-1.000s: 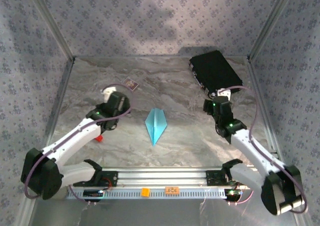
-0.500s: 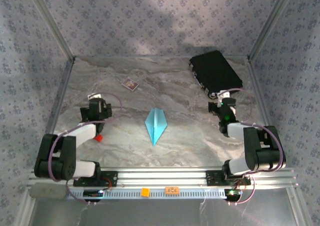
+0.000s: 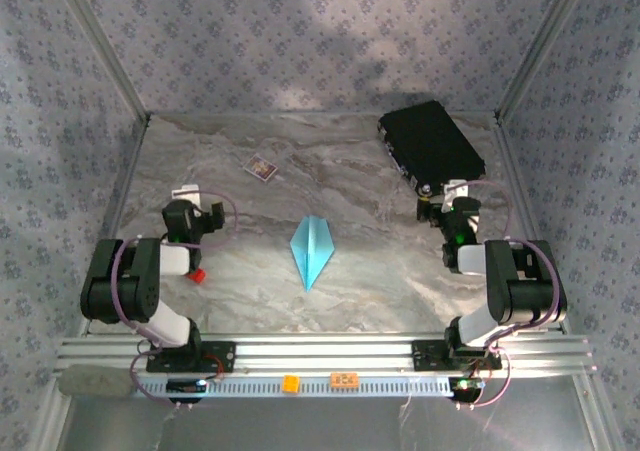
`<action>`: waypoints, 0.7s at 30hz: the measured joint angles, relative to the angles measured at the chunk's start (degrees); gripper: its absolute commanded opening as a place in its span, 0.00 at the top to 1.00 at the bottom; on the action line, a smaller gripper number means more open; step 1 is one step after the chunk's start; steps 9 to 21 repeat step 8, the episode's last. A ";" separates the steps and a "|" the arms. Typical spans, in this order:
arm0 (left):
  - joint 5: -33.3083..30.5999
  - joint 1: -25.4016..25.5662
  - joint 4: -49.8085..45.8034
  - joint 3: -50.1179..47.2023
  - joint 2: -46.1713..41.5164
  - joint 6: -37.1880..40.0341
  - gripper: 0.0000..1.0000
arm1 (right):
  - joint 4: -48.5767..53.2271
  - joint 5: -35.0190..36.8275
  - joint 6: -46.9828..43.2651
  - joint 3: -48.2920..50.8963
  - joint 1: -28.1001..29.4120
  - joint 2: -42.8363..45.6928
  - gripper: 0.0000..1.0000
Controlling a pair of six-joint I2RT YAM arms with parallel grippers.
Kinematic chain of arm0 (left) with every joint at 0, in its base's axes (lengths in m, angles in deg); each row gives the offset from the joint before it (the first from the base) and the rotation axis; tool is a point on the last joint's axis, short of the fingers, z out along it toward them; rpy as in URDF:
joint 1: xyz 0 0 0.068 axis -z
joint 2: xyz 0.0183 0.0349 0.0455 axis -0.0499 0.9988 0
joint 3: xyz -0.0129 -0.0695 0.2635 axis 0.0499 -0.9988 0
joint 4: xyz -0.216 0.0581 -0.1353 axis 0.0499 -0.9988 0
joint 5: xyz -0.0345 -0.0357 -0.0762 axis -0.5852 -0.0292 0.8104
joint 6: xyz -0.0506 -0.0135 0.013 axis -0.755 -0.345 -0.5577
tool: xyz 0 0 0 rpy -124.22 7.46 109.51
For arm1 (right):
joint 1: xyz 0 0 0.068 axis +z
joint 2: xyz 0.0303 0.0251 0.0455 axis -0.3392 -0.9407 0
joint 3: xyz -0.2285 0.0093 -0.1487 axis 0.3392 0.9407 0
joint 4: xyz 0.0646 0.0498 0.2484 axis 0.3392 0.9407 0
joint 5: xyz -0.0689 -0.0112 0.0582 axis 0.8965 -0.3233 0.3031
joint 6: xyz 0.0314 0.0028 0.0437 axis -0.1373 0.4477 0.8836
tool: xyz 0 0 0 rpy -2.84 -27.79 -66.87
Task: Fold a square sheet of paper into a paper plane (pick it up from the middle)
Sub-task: Reset both arms
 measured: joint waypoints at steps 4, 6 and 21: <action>0.24 -0.20 0.57 0.11 0.00 -0.33 0.00 | 0.00 0.17 0.02 0.00 0.00 0.00 0.01; 0.37 -0.09 0.55 0.11 0.00 -0.33 0.00 | 0.02 0.17 0.04 0.00 0.00 0.00 0.01; 0.39 -0.09 0.55 0.15 0.00 -0.33 0.00 | 0.04 0.17 0.04 -0.02 0.00 0.00 0.01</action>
